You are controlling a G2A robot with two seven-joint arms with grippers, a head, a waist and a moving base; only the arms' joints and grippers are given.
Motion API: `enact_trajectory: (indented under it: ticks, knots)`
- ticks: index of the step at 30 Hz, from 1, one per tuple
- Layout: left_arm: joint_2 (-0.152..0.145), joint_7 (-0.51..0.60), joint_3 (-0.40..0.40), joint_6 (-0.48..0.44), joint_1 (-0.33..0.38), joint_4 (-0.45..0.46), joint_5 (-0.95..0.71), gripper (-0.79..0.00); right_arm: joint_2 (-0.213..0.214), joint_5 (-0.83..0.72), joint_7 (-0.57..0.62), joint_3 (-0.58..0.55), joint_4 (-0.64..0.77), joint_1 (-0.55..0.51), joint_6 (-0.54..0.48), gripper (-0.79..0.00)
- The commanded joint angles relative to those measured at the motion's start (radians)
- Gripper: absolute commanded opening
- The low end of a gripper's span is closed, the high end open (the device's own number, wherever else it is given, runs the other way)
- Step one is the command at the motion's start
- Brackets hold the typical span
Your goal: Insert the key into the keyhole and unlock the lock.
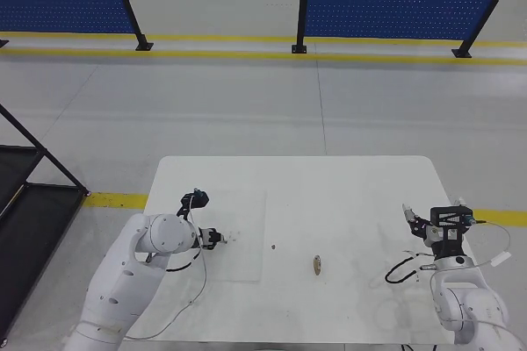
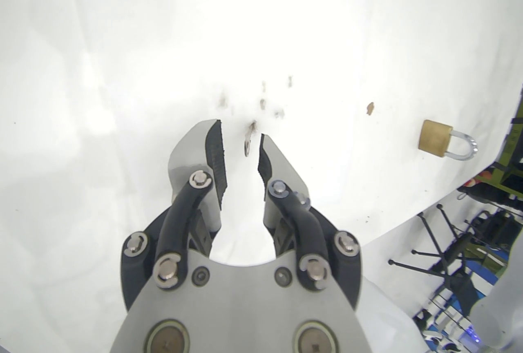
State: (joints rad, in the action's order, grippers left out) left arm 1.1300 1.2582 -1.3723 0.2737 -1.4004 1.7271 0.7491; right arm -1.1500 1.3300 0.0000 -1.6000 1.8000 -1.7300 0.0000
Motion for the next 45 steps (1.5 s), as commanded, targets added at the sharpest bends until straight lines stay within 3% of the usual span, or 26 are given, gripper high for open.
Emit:
enact_trajectory:
  ticks: [1,10,14,17,21,33,40,45]
  knots:
    - [0.0,-0.004,0.004,0.0,0.003,-0.005,-0.003,-0.6,0.0,0.0,0.0,0.0,0.0,0.0,0.0,0.0]
    - [-0.002,-0.016,0.028,-0.014,0.022,-0.033,-0.009,-0.625,0.0,0.0,0.0,0.0,0.0,0.0,0.0,0.0]
    - [-0.003,-0.017,0.035,-0.014,0.027,-0.033,-0.014,-0.68,0.0,0.0,0.0,0.0,0.0,0.0,0.0,0.0]
    - [-0.004,-0.017,0.04,-0.014,0.03,-0.038,-0.015,-0.785,0.0,0.0,0.0,0.0,0.0,0.0,0.0,0.0]
    - [-0.006,-0.015,0.046,-0.011,0.034,-0.038,-0.016,-0.785,0.0,0.0,0.0,0.0,0.0,0.0,0.0,0.0]
    - [-0.022,0.004,0.042,-0.024,-0.019,0.156,0.08,-0.785,0.0,0.0,0.0,0.0,0.0,0.0,0.0,0.0]
    - [-0.025,-0.121,-0.069,-0.156,-0.098,0.218,-0.181,-0.785,0.0,0.0,0.0,0.0,0.0,0.0,0.0,0.0]
    - [-0.031,-0.153,-0.169,-0.3,-0.162,0.188,-0.41,-0.785,0.0,0.0,0.0,0.0,0.0,0.0,0.0,0.0]
